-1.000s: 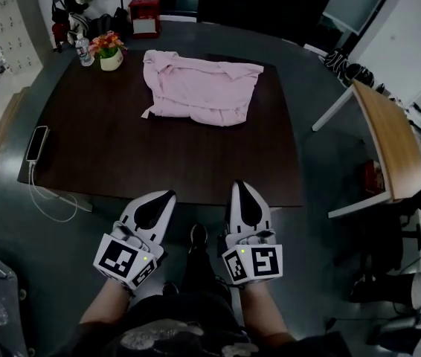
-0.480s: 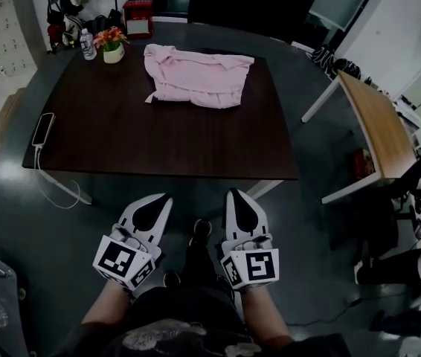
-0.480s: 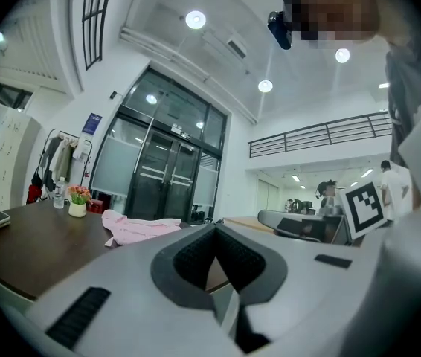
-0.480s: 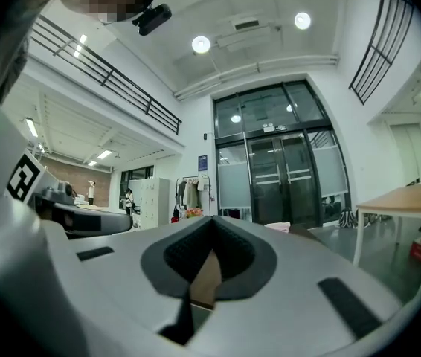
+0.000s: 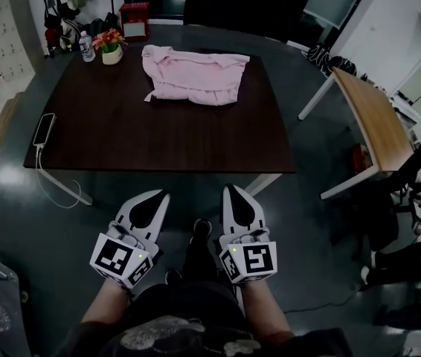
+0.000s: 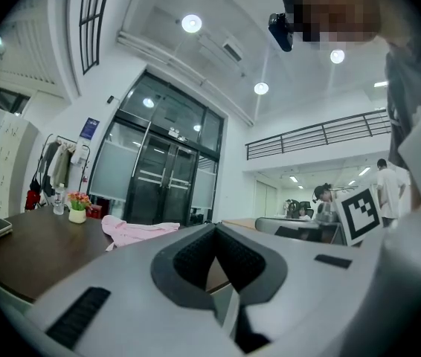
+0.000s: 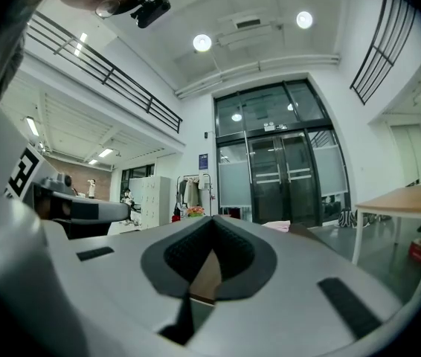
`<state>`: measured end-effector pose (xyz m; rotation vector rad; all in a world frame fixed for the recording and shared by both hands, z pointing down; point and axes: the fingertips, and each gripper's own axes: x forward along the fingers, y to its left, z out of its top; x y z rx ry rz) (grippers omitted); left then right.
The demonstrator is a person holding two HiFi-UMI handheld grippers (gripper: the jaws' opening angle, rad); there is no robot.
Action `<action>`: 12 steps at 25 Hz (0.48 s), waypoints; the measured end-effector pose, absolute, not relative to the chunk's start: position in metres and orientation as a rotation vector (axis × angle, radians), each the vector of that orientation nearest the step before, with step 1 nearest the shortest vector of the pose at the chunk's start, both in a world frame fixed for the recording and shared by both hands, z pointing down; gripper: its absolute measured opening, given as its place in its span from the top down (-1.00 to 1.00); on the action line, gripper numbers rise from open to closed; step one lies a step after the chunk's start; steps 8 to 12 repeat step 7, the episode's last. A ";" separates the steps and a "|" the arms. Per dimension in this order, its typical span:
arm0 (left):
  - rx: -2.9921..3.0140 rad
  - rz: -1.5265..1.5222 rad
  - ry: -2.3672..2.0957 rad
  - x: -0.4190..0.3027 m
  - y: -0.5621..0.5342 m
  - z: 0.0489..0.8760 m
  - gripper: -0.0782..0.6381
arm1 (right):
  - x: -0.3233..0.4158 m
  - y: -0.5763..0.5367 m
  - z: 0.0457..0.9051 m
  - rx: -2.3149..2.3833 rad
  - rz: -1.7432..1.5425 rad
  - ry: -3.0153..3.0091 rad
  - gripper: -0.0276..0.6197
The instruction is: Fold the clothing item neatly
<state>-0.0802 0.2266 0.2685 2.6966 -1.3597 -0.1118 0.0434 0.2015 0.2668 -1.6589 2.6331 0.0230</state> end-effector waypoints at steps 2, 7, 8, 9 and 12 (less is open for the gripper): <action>2.699 -0.116 -1.363 -0.080 0.226 0.267 0.75 | 0.044 0.201 0.267 -1.662 0.028 2.636 0.94; 2.720 -0.112 -1.359 -0.078 0.224 0.266 0.75 | 0.048 0.198 0.268 -1.678 0.028 2.628 0.94; 2.720 -0.112 -1.359 -0.078 0.224 0.266 0.75 | 0.048 0.198 0.268 -1.678 0.028 2.628 0.94; 2.720 -0.112 -1.359 -0.078 0.224 0.266 0.75 | 0.048 0.198 0.268 -1.678 0.028 2.628 0.94; 2.720 -0.112 -1.359 -0.078 0.224 0.266 0.75 | 0.048 0.198 0.268 -1.678 0.028 2.628 0.94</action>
